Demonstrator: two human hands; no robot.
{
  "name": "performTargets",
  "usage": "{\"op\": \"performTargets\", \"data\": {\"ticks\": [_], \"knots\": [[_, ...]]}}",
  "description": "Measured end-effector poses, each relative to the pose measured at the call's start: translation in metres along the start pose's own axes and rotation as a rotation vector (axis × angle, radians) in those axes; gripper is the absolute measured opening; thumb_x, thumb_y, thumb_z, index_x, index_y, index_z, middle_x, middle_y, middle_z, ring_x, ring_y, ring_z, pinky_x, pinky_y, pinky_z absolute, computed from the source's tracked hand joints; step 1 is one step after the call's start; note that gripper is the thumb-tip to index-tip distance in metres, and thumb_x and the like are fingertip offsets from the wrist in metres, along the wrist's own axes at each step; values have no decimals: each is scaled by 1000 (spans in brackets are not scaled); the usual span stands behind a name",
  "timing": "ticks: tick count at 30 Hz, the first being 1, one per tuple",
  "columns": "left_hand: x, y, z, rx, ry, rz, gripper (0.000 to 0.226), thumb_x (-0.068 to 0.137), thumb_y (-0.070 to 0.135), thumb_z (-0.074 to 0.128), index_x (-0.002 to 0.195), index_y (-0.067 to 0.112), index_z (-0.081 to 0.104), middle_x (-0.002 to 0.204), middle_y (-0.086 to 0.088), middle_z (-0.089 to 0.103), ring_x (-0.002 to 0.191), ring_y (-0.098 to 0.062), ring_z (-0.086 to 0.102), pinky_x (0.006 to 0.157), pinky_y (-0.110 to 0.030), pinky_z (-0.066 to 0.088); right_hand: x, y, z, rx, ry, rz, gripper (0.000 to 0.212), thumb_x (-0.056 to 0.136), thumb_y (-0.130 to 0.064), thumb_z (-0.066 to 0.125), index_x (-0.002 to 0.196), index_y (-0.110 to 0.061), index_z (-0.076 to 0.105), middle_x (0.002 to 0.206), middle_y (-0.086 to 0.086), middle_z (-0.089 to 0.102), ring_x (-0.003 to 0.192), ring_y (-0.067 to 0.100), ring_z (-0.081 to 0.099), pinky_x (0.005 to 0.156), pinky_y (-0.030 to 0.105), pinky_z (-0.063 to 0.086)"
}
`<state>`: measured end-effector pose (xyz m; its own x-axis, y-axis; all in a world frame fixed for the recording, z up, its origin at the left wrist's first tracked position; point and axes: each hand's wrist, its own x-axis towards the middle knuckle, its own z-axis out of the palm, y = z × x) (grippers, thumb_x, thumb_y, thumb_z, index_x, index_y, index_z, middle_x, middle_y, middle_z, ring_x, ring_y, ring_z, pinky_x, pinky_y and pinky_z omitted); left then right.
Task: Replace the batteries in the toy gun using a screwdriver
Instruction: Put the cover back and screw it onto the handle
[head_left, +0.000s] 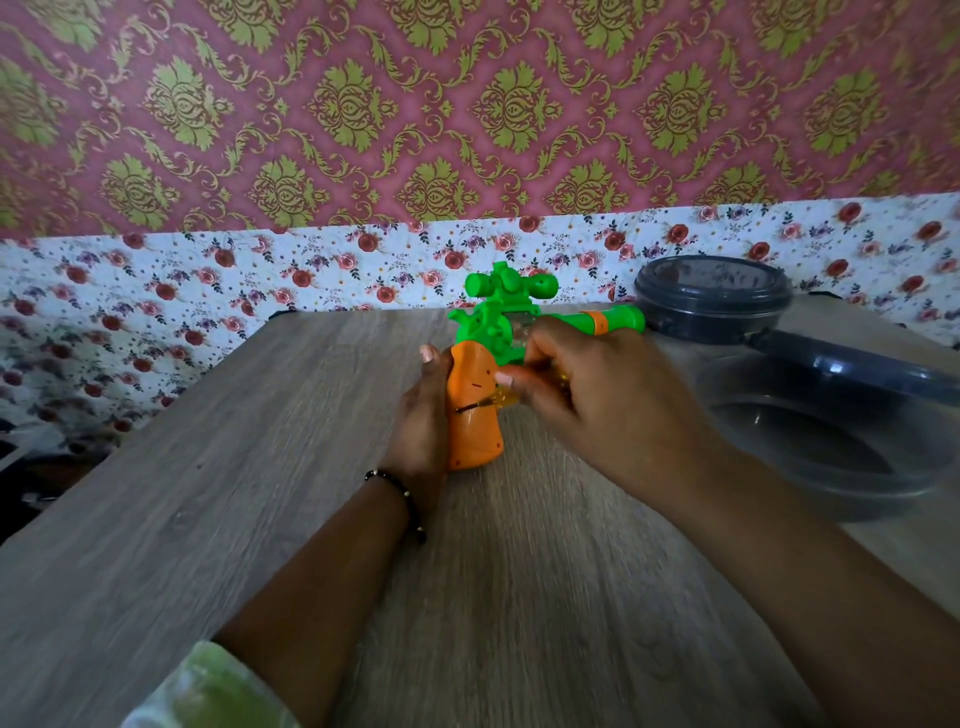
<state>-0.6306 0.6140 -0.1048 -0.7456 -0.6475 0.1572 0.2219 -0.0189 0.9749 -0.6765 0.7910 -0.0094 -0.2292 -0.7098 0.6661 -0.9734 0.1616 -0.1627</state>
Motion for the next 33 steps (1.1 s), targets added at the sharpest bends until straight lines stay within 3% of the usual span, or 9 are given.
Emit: {"op": "performTargets", "data": {"ticks": [6, 9, 12, 16, 18, 22, 24, 29, 33], "knots": [[1, 0, -1, -23, 13, -22, 83, 72, 85, 37, 130, 30, 60, 129, -7, 67, 122, -28, 61, 107, -58, 42, -1, 0, -7, 112, -237, -48, 22, 85, -25, 59, 102, -20, 46, 83, -7, 53, 70, 13, 49, 64, 33, 42], [1, 0, 0, -23, 16, -21, 84, 72, 84, 36, 131, 29, 59, 129, -7, 66, 121, -27, 62, 107, -58, 43, 0, 2, -7, -30, -145, -34, 28, 87, -41, 57, 94, -14, 55, 74, 4, 61, 71, 25, 57, 59, 33, 42], [1, 0, 0, -11, 11, -14, 81, 72, 85, 36, 129, 32, 61, 127, -6, 68, 120, -27, 63, 105, -59, 44, 0, 3, -8, -191, -74, -21, 51, 86, -61, 38, 87, -14, 57, 70, 8, 63, 69, 30, 61, 56, 33, 42], [0, 1, 0, -31, 3, -24, 82, 73, 84, 38, 128, 29, 62, 128, -9, 67, 121, -30, 61, 107, -59, 42, -3, -2, -9, 27, -195, -35, 26, 88, -41, 53, 104, -22, 46, 101, -3, 59, 87, 20, 57, 71, 36, 46], [0, 2, 0, -20, 15, -18, 83, 72, 85, 39, 129, 28, 61, 129, -8, 67, 122, -29, 61, 107, -59, 42, -2, -2, -10, 58, -226, -39, 22, 88, -34, 54, 104, -21, 45, 97, -2, 58, 85, 21, 56, 71, 35, 45], [0, 1, 0, -6, 15, -12, 77, 79, 80, 33, 131, 30, 59, 127, -6, 68, 119, -27, 64, 104, -59, 45, 0, 0, -10, -175, -120, -25, 39, 90, -52, 41, 99, -17, 53, 87, 5, 65, 85, 27, 60, 62, 32, 38], [-1, 1, 0, -1, 16, -12, 79, 76, 83, 35, 129, 31, 61, 126, -7, 68, 119, -28, 63, 105, -58, 44, -1, -1, -10, -164, -111, -40, 40, 89, -54, 40, 102, -17, 52, 91, 4, 65, 85, 27, 61, 62, 33, 43], [-2, 3, 2, -9, 13, -9, 75, 78, 80, 33, 125, 29, 64, 126, -7, 68, 120, -27, 62, 107, -57, 43, -2, -6, -10, 42, -223, -62, 22, 88, -31, 54, 105, -20, 44, 95, -3, 57, 90, 24, 58, 72, 38, 47], [-2, 3, 1, -9, 23, -24, 77, 77, 82, 34, 128, 31, 62, 126, -7, 68, 118, -27, 64, 104, -58, 45, -1, -3, -10, -159, -102, -13, 37, 89, -52, 45, 99, -17, 54, 87, 5, 66, 85, 27, 61, 62, 32, 40]]}}
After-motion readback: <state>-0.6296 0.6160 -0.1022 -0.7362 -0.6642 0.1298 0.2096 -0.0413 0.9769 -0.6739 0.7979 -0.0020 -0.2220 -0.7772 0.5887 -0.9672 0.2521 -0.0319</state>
